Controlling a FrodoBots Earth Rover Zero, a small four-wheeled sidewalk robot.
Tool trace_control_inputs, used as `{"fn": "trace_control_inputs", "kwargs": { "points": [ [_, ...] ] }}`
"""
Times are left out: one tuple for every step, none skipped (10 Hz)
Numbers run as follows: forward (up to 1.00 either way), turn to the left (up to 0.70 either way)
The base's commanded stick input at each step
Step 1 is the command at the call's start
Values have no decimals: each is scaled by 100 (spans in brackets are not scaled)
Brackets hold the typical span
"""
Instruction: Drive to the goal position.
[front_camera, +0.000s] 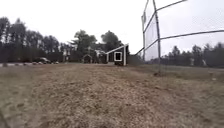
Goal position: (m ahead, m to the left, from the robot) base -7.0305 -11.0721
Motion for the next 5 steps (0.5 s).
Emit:
{"fn": "trace_control_inputs", "kwargs": {
  "points": [
    [0, -70],
    [0, -70],
    [0, -70],
    [0, -70],
    [0, -70]
  ]
}}
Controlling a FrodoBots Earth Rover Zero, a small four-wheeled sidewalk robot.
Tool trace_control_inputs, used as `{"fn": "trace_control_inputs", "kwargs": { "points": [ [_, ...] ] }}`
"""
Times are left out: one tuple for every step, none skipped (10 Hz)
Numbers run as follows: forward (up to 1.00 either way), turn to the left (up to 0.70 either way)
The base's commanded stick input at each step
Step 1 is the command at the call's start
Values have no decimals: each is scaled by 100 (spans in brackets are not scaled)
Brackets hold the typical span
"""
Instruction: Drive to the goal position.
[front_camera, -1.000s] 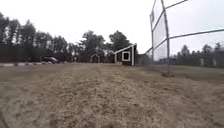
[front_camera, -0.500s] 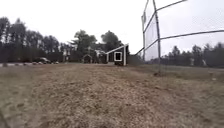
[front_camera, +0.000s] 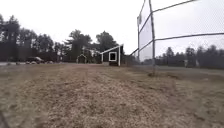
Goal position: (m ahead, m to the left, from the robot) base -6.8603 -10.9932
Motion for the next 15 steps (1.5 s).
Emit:
{"fn": "trace_control_inputs", "kwargs": {
  "points": [
    [0, -70],
    [0, -70],
    [0, -70],
    [0, -70],
    [0, -70],
    [0, -70],
    [0, -70],
    [0, -70],
    [0, -70],
    [0, -70],
    [0, -70],
    [0, -70],
    [0, -70],
    [0, -70],
    [0, -70]
  ]
}}
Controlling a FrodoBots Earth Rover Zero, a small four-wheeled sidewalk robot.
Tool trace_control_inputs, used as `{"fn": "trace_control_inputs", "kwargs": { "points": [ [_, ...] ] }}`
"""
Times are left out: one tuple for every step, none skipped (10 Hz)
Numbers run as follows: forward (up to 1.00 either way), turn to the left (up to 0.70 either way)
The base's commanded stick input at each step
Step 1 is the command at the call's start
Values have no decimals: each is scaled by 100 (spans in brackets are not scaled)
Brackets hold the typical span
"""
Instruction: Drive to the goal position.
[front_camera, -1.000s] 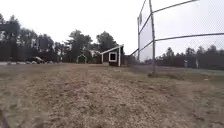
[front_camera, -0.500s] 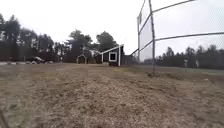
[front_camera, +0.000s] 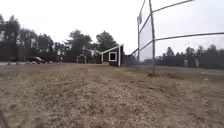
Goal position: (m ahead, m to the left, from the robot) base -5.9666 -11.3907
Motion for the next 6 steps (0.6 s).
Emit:
{"fn": "trace_control_inputs", "kwargs": {
  "points": [
    [0, -70],
    [0, -70],
    [0, -70],
    [0, -70],
    [0, -70],
    [0, -70]
  ]
}}
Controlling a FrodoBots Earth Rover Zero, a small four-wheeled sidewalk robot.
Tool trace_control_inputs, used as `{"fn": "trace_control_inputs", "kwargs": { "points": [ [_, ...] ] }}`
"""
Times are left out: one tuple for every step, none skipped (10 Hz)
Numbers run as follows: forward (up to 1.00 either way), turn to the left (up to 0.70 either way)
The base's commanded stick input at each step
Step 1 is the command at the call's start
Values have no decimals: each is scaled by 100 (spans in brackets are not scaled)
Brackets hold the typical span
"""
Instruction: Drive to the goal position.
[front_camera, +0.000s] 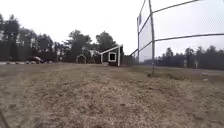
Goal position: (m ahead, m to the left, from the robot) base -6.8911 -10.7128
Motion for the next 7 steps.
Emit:
{"fn": "trace_control_inputs", "kwargs": {
  "points": [
    [0, -70],
    [0, -70],
    [0, -70],
    [0, -70],
    [0, -70],
    [0, -70],
    [70, -35]
  ]
}}
